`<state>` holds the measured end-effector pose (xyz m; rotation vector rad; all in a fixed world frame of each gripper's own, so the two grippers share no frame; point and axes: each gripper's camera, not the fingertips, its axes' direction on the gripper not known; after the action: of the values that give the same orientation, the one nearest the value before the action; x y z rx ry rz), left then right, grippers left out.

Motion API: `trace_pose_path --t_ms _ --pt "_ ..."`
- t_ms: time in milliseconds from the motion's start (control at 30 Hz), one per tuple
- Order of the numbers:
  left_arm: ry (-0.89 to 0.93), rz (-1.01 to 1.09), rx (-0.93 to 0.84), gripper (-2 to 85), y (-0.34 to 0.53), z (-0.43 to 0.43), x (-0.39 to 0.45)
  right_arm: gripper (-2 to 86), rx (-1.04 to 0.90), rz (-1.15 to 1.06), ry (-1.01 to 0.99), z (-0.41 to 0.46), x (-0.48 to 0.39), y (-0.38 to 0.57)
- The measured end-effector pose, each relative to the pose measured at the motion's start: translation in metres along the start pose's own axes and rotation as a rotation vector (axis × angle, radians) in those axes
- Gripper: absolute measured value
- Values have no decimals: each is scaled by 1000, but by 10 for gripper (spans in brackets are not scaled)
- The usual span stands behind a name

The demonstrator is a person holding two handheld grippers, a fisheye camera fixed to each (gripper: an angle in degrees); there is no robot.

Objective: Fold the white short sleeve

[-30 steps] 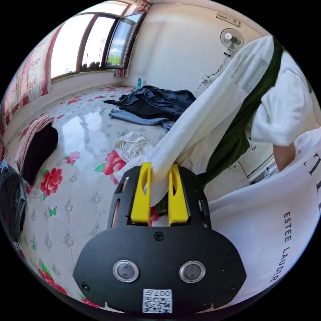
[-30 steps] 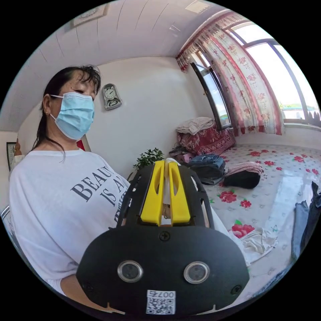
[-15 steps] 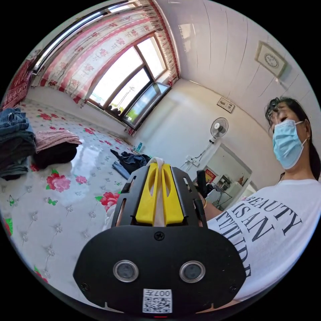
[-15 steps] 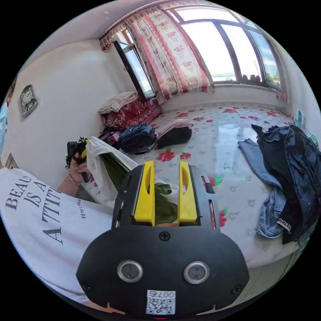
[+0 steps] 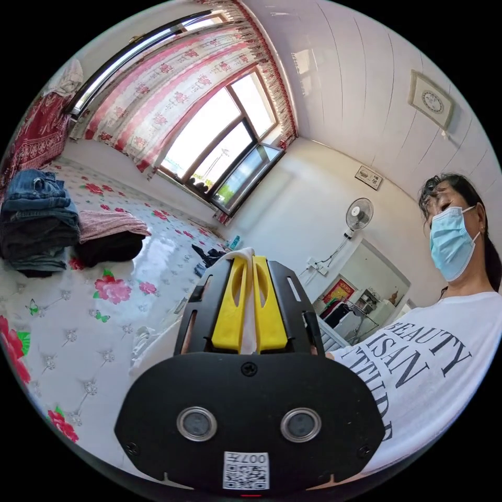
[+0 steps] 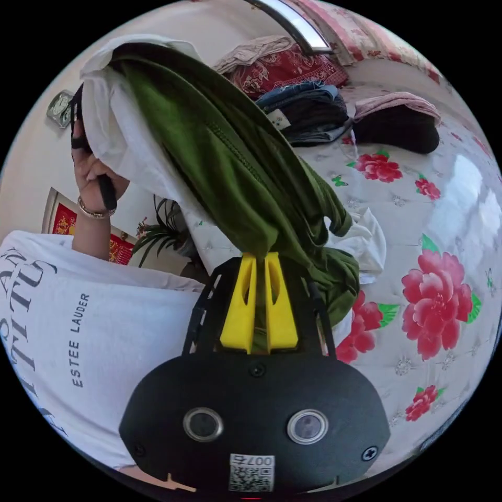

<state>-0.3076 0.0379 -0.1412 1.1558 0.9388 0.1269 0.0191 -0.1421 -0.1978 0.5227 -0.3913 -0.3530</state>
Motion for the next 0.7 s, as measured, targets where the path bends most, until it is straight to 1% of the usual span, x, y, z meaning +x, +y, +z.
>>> trace_pose_path --t_ms 100,167,200,267,300,333,367,400,433,467,500,533,567,600,633,667,700 --pt "-105 -77 61 -9 1 -34 -26 4 94 -66 70 -61 3 28" --pt "-142 -102 55 -9 4 -50 -38 1 223 -48 12 -129 19 61" --pt "-152 -113 40 -9 7 -55 -43 0 262 -44 -9 -146 23 69" --pt "-104 -110 -5 -9 10 -53 -48 -1 409 -46 -27 -208 34 99" --pt "-63 -108 -43 -9 12 -45 -49 -1 429 -49 -17 -221 35 103" --pt "-51 -107 -61 -9 14 -40 -49 -1 448 -44 64 -243 35 109" --pt "-56 -111 -77 -9 16 -32 -48 -1 450 -5 205 -264 36 111" --pt "-63 -128 -81 -9 17 -26 -50 -1 451 12 277 -276 38 112" --pt "-59 -139 -80 -9 18 -24 -52 0 472 39 391 -303 43 117" --pt "-52 -158 -73 -9 18 -21 -55 2 516 102 496 -335 52 125" --pt "-67 -170 -70 -9 19 -19 -56 2 548 132 545 -352 57 129" --pt "-81 -172 -73 -9 19 -17 -56 6 604 183 653 -386 66 138" --pt "-108 -168 -85 -9 19 -15 -53 11 643 279 810 -417 76 147" --pt "-125 -162 -88 -9 17 -13 -50 15 663 335 891 -433 82 151" --pt "-126 -157 -84 -10 16 -12 -47 28 679 419 1036 -458 96 160" --pt "-113 -146 -67 -10 14 -10 -41 46 659 511 1115 -475 114 167" --pt "-87 -135 -43 -10 11 -7 -35 54 629 548 1118 -480 124 170"
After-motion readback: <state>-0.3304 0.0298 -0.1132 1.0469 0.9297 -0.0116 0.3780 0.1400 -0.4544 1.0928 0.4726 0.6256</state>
